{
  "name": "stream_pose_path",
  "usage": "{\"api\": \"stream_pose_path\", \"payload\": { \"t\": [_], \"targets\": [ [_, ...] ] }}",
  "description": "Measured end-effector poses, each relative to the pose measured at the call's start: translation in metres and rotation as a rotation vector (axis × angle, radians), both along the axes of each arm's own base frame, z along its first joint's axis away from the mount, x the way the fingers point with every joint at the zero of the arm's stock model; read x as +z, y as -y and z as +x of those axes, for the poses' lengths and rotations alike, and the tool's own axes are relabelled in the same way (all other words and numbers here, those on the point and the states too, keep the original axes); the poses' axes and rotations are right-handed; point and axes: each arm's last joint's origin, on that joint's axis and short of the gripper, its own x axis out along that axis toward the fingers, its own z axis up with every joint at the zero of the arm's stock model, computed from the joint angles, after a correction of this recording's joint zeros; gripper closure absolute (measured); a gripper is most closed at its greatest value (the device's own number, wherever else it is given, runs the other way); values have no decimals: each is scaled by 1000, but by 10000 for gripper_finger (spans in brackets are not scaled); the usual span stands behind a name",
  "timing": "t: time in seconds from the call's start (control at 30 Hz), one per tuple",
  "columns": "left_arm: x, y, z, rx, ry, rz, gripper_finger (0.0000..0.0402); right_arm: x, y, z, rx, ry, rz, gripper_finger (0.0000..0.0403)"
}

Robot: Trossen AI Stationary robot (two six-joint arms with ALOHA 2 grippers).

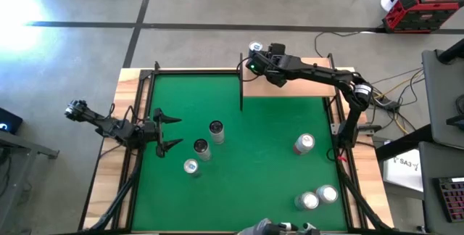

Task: Place canned beverage on shelf
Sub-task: Put the top red-silver soda can on the shelf

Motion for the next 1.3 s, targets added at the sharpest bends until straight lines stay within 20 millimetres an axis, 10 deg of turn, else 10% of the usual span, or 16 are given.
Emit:
{"api": "stream_pose_path", "payload": {
  "t": [1.3],
  "targets": [
    [0, 0, 0, 0, 0, 0, 41, 1, -41, 7, 65, -31, 28, 19]
  ]
}}
